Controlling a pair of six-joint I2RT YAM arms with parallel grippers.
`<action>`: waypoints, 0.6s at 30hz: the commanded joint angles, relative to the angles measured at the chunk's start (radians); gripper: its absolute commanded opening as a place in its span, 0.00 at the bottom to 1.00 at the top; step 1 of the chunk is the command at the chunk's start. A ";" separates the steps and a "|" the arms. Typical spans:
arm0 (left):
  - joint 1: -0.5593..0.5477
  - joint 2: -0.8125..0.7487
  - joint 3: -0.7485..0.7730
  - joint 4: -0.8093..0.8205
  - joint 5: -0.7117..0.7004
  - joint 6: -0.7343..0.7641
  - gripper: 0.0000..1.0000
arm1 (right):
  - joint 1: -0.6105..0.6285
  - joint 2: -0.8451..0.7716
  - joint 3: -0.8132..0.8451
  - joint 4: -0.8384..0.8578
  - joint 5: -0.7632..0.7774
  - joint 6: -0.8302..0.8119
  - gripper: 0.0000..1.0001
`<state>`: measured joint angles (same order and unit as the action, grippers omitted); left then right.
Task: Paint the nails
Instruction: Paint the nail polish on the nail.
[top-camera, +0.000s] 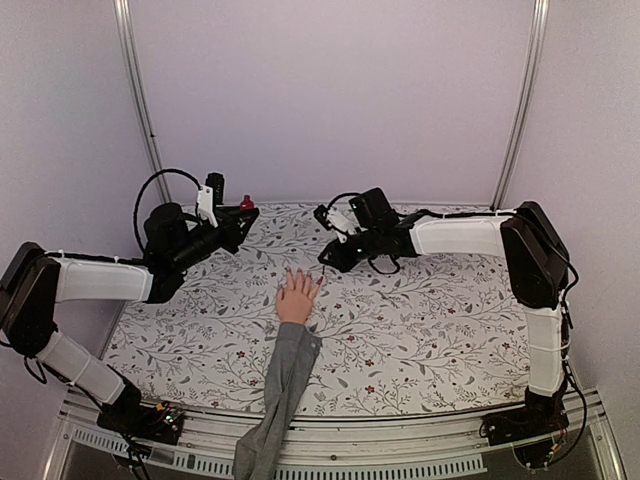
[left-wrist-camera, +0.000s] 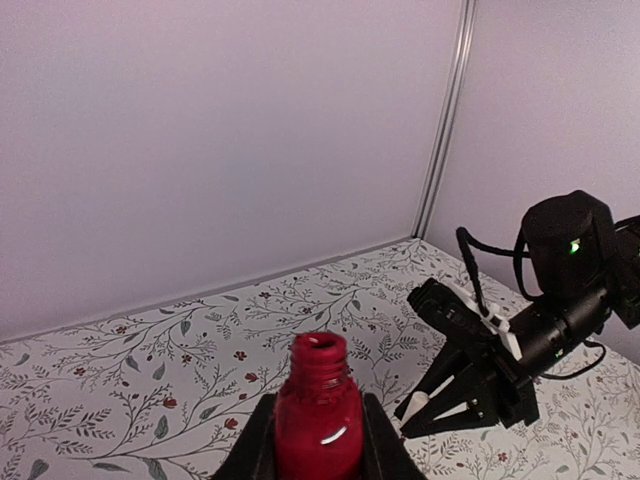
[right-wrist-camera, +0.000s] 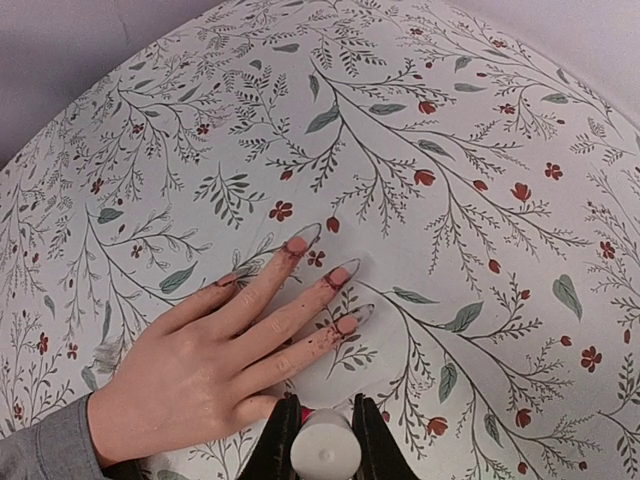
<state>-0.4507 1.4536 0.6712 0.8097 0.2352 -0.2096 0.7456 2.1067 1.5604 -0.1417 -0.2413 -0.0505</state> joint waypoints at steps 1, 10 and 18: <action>0.012 -0.016 -0.011 0.032 0.001 0.012 0.00 | 0.009 -0.011 0.024 0.004 -0.074 -0.018 0.00; 0.013 -0.012 -0.009 0.034 0.001 0.011 0.00 | 0.014 0.033 0.061 -0.020 -0.066 -0.012 0.00; 0.012 -0.014 -0.010 0.034 0.001 0.013 0.00 | 0.015 0.057 0.072 -0.027 -0.066 -0.014 0.00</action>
<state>-0.4503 1.4536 0.6712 0.8097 0.2352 -0.2096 0.7547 2.1349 1.6058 -0.1593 -0.2958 -0.0574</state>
